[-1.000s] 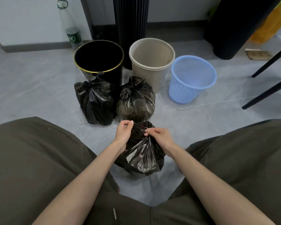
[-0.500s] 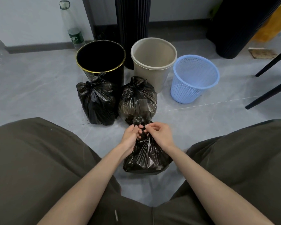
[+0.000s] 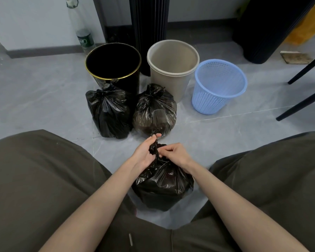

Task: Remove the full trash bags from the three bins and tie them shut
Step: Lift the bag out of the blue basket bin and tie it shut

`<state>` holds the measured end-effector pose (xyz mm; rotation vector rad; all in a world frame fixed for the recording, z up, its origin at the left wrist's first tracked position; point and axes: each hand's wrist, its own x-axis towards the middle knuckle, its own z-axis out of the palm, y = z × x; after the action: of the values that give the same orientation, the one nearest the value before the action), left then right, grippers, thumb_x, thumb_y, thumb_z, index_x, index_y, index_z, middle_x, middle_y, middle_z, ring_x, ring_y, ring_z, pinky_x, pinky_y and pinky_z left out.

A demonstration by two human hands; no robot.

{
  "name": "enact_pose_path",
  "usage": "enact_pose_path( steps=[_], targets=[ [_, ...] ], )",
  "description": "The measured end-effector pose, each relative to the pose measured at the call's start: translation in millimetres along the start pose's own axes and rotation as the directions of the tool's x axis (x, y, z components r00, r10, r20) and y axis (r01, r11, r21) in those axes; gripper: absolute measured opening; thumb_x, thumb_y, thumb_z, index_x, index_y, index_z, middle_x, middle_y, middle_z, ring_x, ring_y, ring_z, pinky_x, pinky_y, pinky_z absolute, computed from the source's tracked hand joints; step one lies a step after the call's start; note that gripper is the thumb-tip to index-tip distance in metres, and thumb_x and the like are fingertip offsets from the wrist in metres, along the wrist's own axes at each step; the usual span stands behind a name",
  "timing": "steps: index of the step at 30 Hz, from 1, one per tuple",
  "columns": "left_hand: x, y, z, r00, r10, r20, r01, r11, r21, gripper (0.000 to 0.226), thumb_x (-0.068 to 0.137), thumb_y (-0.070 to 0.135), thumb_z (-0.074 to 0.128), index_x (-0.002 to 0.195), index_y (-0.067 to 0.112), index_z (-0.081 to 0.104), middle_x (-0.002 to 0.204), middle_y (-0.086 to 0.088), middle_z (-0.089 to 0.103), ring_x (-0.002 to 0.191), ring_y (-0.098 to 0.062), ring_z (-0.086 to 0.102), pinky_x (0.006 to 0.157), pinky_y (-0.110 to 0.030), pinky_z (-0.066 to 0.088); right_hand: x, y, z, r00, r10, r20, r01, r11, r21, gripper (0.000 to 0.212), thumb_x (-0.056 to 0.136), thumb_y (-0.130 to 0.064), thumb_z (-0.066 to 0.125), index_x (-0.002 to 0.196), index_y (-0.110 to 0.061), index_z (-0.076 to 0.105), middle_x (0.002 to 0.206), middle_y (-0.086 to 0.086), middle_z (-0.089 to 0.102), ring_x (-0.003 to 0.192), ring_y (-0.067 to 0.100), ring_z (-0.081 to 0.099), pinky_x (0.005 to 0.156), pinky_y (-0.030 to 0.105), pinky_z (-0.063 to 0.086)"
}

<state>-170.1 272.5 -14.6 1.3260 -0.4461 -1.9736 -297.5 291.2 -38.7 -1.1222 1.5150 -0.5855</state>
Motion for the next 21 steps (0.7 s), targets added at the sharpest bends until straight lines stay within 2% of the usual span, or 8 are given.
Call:
enact_pose_path(
  steps=[5, 9, 12, 13, 15, 17, 19, 21],
  targets=[
    [2, -1, -1, 0.999, -0.004, 0.040, 0.001, 0.997, 0.083, 0.023, 0.101, 0.024, 0.037, 0.094, 0.017, 0.058, 0.074, -0.008, 0.050, 0.061, -0.018, 0.047, 0.050, -0.026, 0.034, -2, 0, -1, 0.997, 0.032, 0.068, -0.037, 0.996, 0.075, 0.021, 0.089, -0.016, 0.064, 0.090, 0.001, 0.074, 0.072, -0.015, 0.070, 0.071, -0.009, 0.061, 0.075, 0.010, 0.043],
    [3, -1, -2, 0.999, -0.011, 0.049, 0.006, 0.995, 0.099, 0.023, 0.101, 0.023, 0.039, 0.093, 0.018, 0.061, 0.080, -0.005, 0.061, 0.064, -0.014, 0.058, 0.055, -0.023, 0.042, -3, -4, -2, 0.991, 0.025, 0.130, -0.039, 0.994, 0.105, 0.019, 0.086, -0.021, 0.069, 0.087, -0.004, 0.075, 0.074, -0.009, 0.071, 0.072, -0.004, 0.062, 0.074, 0.012, 0.047],
    [2, -1, 0, 0.998, 0.007, 0.070, -0.017, 0.991, 0.132, 0.024, 0.101, 0.021, 0.039, 0.097, 0.017, 0.063, 0.088, -0.006, 0.064, 0.067, -0.012, 0.061, 0.051, -0.021, 0.044, -4, -4, -2, 0.996, 0.009, 0.094, -0.018, 0.995, 0.093, 0.019, 0.085, -0.024, 0.070, 0.077, -0.009, 0.076, 0.069, -0.007, 0.069, 0.068, -0.001, 0.061, 0.073, 0.012, 0.047],
    [2, -1, 0, 0.997, 0.012, 0.077, -0.023, 0.990, 0.143, 0.025, 0.101, 0.021, 0.039, 0.099, 0.018, 0.064, 0.093, -0.007, 0.066, 0.074, -0.014, 0.063, 0.056, -0.022, 0.047, -3, -4, -2, 0.998, 0.011, 0.068, -0.018, 0.995, 0.102, 0.021, 0.085, -0.025, 0.069, 0.069, -0.013, 0.075, 0.068, -0.008, 0.069, 0.068, 0.000, 0.060, 0.074, 0.014, 0.047],
    [5, 0, -3, 0.997, 0.048, 0.055, -0.061, 0.961, 0.271, 0.027, 0.101, 0.021, 0.038, 0.107, 0.019, 0.064, 0.111, -0.010, 0.067, 0.095, -0.018, 0.062, 0.081, -0.030, 0.052, -2, -2, -3, 0.999, 0.032, 0.022, -0.034, 0.989, 0.143, 0.025, 0.086, -0.024, 0.068, 0.062, -0.019, 0.071, 0.068, -0.007, 0.069, 0.069, 0.002, 0.061, 0.075, 0.018, 0.047],
    [8, 5, -10, 0.988, 0.154, 0.031, -0.139, 0.770, 0.622, 0.030, 0.101, 0.024, 0.037, 0.117, 0.017, 0.062, 0.127, -0.005, 0.060, 0.114, -0.016, 0.055, 0.102, -0.032, 0.041, -1, -2, -6, 0.998, 0.059, -0.010, -0.056, 0.978, 0.202, 0.023, 0.088, -0.021, 0.066, 0.065, -0.017, 0.070, 0.070, -0.005, 0.068, 0.068, 0.002, 0.060, 0.069, 0.013, 0.045],
    [10, 9, -18, 0.969, 0.231, 0.085, -0.181, 0.432, 0.884, 0.034, 0.099, 0.031, 0.039, 0.117, 0.013, 0.062, 0.122, -0.003, 0.062, 0.116, -0.016, 0.053, 0.099, -0.028, 0.037, 1, -5, -9, 0.995, 0.096, -0.002, -0.091, 0.956, 0.280, 0.019, 0.090, -0.016, 0.063, 0.072, -0.015, 0.070, 0.070, -0.002, 0.065, 0.063, 0.001, 0.057, 0.057, 0.006, 0.041],
    [12, 11, -25, 0.951, 0.245, 0.191, -0.234, 0.161, 0.959, 0.033, 0.098, 0.033, 0.043, 0.105, 0.012, 0.067, 0.110, -0.006, 0.065, 0.108, -0.021, 0.055, 0.093, -0.030, 0.038, 2, -6, -13, 0.990, 0.137, 0.024, -0.138, 0.936, 0.324, 0.016, 0.091, -0.014, 0.061, 0.077, -0.015, 0.070, 0.072, 0.000, 0.064, 0.064, 0.004, 0.056, 0.053, 0.007, 0.040]
  ],
)
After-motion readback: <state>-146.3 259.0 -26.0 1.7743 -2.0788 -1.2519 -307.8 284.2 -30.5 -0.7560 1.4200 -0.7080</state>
